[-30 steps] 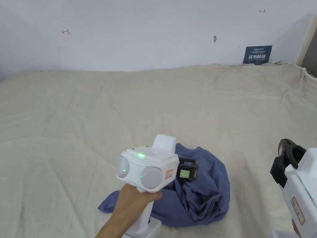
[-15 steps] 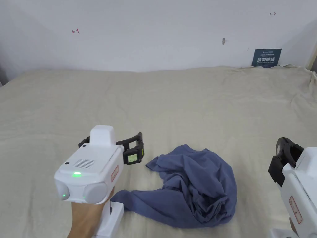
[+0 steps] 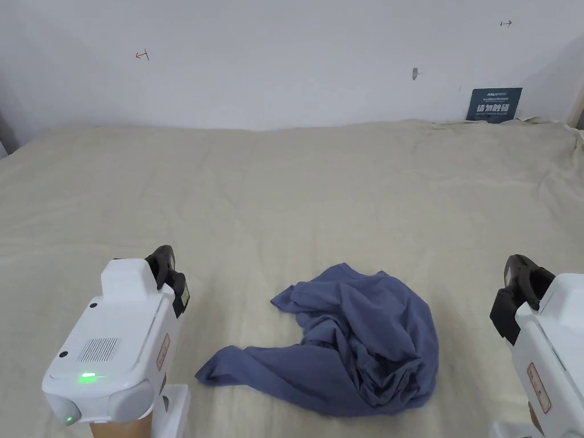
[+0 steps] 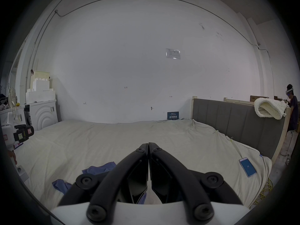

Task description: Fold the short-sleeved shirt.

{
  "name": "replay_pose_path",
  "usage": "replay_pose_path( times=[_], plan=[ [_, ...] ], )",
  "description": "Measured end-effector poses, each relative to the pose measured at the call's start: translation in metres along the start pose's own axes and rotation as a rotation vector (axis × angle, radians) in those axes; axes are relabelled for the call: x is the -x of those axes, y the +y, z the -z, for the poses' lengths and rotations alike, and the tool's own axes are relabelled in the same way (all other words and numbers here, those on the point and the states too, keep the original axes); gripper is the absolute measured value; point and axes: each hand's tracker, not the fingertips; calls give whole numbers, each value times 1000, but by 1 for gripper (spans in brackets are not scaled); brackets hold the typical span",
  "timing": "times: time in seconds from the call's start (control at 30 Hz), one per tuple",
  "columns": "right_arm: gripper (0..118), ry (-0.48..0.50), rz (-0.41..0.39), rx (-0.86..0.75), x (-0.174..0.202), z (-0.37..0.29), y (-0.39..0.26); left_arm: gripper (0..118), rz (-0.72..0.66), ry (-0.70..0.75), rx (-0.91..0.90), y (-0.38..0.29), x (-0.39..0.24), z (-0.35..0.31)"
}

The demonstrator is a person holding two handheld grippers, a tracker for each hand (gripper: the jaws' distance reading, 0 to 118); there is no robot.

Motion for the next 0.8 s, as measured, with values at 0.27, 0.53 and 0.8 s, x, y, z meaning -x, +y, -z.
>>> replay_pose_path(
  times=[0.27, 0.53, 0.8],
  plan=[
    [0, 3, -3, -4, 2, -1, 2, 0, 57, 9, 5, -7, -4, -4],
    [0, 4, -4, 4, -2, 5, -1, 0, 16, -56, 259, -6, -5, 25],
    [0, 11, -4, 24, 2, 12, -5, 0, -38, -113, 601, -34, -8, 64]
  ],
)
